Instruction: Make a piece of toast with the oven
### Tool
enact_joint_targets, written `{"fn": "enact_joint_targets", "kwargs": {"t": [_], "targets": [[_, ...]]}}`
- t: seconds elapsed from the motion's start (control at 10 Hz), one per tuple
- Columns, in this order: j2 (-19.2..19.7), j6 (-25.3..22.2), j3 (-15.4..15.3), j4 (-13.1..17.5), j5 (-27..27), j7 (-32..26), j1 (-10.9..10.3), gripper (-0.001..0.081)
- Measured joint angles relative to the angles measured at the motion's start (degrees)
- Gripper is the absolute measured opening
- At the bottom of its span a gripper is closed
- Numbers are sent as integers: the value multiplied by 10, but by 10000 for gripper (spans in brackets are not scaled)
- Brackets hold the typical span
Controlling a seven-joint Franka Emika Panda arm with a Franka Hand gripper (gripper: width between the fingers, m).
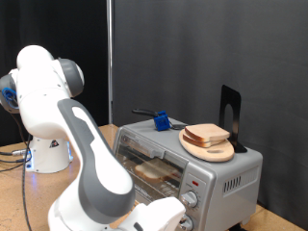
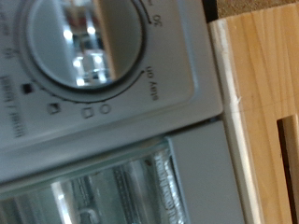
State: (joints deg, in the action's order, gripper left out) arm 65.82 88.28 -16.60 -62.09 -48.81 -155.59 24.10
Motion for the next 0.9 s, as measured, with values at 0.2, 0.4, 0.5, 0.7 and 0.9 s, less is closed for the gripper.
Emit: {"fn": "enact_joint_targets", "kwargs": {"t": [0.2,0.4,0.5,0.7,0.9], "targets": [[6,7,-11,-8,19,-3,-3,682],[6,19,-20,-31,41,-7,-3,682],[4,26,-26,-38,45,-7,1,682],[-2,44,-40,-54,50,-7,11,682],[-5,62,-52,-62,58,-6,18,682]]}}
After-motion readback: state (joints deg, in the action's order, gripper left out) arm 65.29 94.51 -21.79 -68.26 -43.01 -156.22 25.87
